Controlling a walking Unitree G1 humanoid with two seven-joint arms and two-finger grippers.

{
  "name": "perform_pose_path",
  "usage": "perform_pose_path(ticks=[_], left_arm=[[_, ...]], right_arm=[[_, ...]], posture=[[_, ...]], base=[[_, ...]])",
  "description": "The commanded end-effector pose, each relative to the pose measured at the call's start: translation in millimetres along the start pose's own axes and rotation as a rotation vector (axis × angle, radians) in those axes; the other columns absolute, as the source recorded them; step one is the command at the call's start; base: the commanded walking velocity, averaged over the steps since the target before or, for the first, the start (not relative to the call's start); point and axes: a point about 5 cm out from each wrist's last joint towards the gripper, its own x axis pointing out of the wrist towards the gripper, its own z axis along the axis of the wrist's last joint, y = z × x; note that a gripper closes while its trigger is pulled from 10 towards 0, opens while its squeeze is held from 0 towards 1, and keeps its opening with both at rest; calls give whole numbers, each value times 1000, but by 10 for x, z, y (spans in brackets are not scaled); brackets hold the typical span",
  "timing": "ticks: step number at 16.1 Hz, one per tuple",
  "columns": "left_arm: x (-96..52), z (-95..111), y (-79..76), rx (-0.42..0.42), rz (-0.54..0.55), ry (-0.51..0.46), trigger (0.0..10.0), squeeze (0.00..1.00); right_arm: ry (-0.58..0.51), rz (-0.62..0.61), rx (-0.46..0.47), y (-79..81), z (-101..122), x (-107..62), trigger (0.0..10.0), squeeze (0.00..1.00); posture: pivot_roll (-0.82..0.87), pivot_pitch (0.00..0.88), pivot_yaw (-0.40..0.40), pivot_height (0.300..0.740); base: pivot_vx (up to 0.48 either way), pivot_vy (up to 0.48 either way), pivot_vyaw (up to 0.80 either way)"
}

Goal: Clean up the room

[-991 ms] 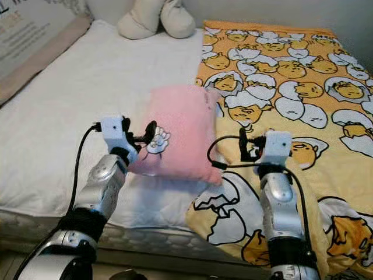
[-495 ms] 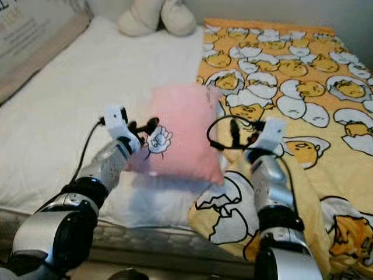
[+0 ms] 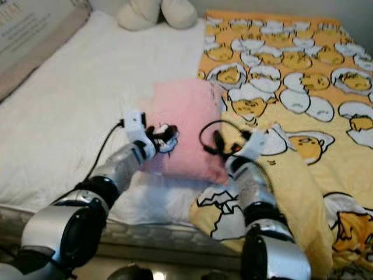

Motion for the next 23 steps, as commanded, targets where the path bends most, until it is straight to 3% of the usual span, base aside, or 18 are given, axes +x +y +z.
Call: perform_pose_path(ticks=[1,4,6,7,8,11,15,16,18,23], left_arm=[[1,-43,3,19,11,35,10000,0],[-81,-271,182,7,135,112,10000,0],[-102,-334,207,28,152,135,10000,0],[-107,-354,211,17,156,137,0,0],[-105,-353,206,-3,160,130,0,0],[-96,-340,185,-57,156,109,0,0],[-92,-333,176,-65,149,104,0,0],[-89,-354,142,-27,117,103,0,0],[-80,-374,93,-9,88,109,0,0],[-66,-375,46,-18,65,110,0,0]], right_arm=[[9,29,19,69,5,33,10000,0],[90,93,66,251,-236,66,10000,0],[97,88,65,250,-274,56,10000,0],[95,86,66,238,-278,49,1922,0],[90,84,69,221,-269,44,0,0],[81,86,68,194,-252,31,0,0],[78,86,66,188,-249,27,0,0],[63,75,6,131,-280,-35,0,0],[72,63,-26,103,-324,-60,0,0],[77,53,-29,96,-357,-75,0,0]], posture=[[-148,137,57,730],[-165,156,65,730],[-167,158,65,730],[-171,161,67,730],[-173,161,65,730],[-175,162,63,730],[-175,162,62,730],[-184,158,71,730],[-183,155,71,730],[-171,136,64,730]], base=[[0,0,0],[0,0,0],[0,0,0],[0,0,0],[0,0,0],[0,0,0],[0,0,0],[0,0,0],[0,0,0],[0,0,0]])
